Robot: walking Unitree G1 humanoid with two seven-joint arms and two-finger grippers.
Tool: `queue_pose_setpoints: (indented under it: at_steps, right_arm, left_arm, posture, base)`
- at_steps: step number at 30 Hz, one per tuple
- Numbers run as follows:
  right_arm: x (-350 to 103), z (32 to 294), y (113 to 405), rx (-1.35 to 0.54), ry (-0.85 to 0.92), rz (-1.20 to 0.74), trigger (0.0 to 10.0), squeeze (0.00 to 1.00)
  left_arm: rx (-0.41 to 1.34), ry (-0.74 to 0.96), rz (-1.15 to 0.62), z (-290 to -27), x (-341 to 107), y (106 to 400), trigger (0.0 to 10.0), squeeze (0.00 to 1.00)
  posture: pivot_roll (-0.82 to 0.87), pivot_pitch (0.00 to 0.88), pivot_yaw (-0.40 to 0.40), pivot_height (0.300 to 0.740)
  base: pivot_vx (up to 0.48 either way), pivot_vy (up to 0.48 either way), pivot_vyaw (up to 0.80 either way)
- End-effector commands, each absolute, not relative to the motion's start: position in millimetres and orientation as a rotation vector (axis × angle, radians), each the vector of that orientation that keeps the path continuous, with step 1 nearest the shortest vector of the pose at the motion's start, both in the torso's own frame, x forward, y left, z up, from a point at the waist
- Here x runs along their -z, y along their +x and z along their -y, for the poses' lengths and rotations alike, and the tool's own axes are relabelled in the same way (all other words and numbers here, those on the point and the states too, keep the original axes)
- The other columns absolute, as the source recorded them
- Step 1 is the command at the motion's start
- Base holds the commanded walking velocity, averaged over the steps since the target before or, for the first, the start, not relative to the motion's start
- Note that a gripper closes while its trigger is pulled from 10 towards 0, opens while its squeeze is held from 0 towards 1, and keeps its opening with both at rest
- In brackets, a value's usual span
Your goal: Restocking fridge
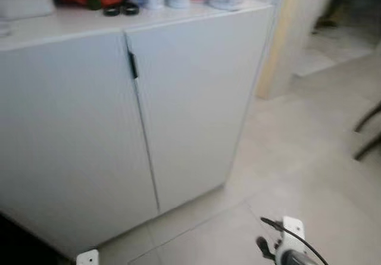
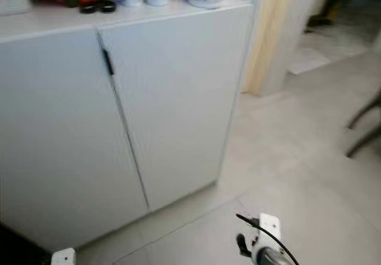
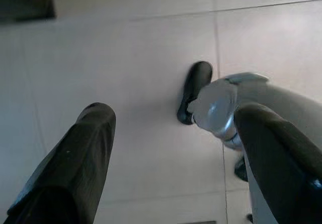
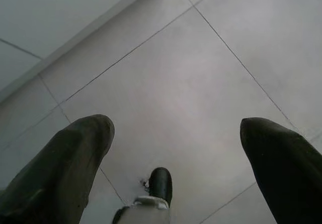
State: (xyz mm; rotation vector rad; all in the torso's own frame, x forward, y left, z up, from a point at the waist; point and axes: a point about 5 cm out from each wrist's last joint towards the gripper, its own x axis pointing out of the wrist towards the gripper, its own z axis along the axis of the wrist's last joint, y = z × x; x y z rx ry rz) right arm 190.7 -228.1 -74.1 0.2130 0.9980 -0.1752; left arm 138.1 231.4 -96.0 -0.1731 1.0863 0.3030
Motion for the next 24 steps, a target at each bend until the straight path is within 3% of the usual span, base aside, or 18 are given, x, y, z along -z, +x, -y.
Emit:
queue_pose_setpoints:
  at_steps: [1, 18, 24]
  right_arm:
    - [72.2, 221.4, 197.4, 0.156, 0.218, -0.983, 10.0, 0.0]
    - [71.6, 221.4, 198.5, 0.156, 0.218, -0.979, 10.0, 0.0]
    - [71.5, 220.3, 199.3, 0.178, 0.253, -0.973, 10.0, 0.0]
  left_arm:
    - [-0.308, -0.15, -1.083, -235.6, 94.5, 139.5, 10.0, 0.0]
    - [-0.306, -0.147, -1.083, -236.2, 94.1, 140.3, 10.0, 0.0]
    - [-0.321, -0.157, -1.071, -237.5, 93.2, 141.8, 10.0, 0.0]
  posture:
    - [0.01, 0.0, -0.051, 0.74]
    - [0.02, 0.0, -0.054, 0.74]
    - [0.02, 0.0, -0.06, 0.74]
  base:
    - [0.0, 0.0, 0.8]
    - [0.0, 0.0, 0.79]
    - [0.0, 0.047, 0.15]
